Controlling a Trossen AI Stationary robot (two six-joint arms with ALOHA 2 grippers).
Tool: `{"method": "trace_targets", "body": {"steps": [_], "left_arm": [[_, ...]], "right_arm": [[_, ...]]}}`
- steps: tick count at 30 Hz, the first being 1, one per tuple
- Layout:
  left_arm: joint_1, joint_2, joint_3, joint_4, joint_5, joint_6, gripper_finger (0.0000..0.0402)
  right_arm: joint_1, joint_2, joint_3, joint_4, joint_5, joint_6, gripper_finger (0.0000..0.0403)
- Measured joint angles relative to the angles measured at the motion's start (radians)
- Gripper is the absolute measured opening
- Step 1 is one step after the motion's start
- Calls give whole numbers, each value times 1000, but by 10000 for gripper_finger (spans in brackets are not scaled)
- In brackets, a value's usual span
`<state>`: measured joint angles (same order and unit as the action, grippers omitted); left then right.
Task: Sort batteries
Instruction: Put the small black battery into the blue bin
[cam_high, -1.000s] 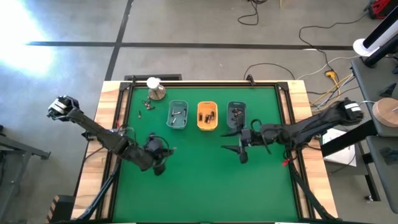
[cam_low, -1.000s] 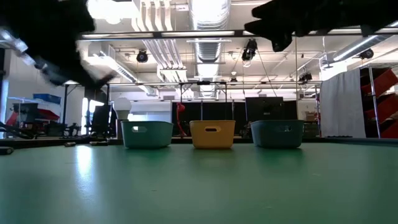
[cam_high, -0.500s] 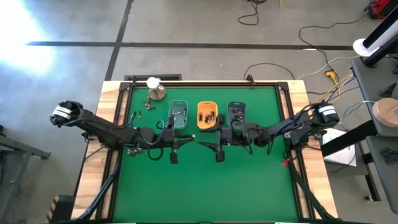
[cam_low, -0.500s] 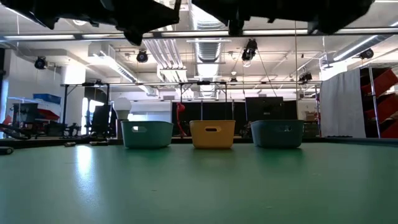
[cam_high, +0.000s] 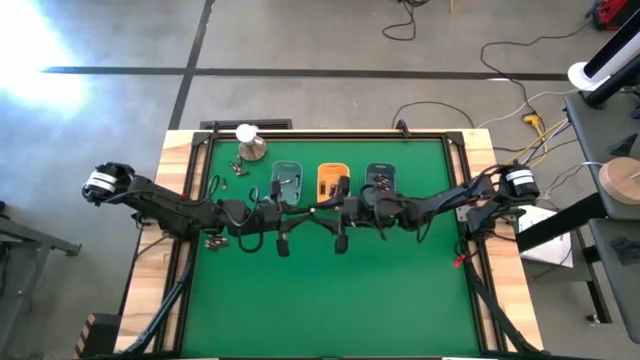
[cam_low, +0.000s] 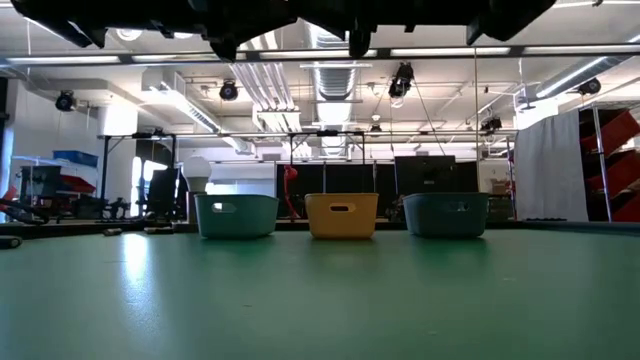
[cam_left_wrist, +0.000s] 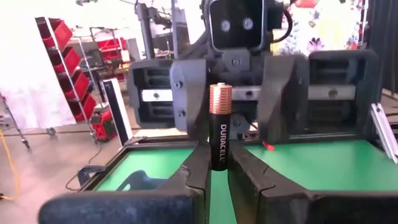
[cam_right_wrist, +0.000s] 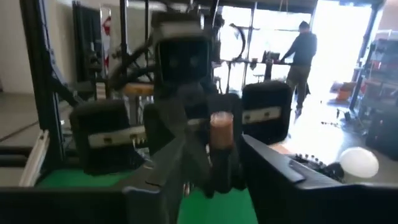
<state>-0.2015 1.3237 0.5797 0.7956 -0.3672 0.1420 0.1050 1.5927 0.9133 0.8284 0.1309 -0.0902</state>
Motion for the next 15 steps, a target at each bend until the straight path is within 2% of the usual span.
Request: {"method": "trace_targets", "body": {"steps": [7, 12, 15], "left_arm": [[1, 2, -1, -30, -50, -4, 24], [3, -56, -2, -157, -69, -17, 58], [4, -130, -2, -249, -79, -20, 91]], "right_arm": [[-6, 36, 39, -33, 9, -53, 30], [-20, -25, 54, -226, 33, -82, 27], [-34, -93, 86, -452, 75, -112, 27]]}}
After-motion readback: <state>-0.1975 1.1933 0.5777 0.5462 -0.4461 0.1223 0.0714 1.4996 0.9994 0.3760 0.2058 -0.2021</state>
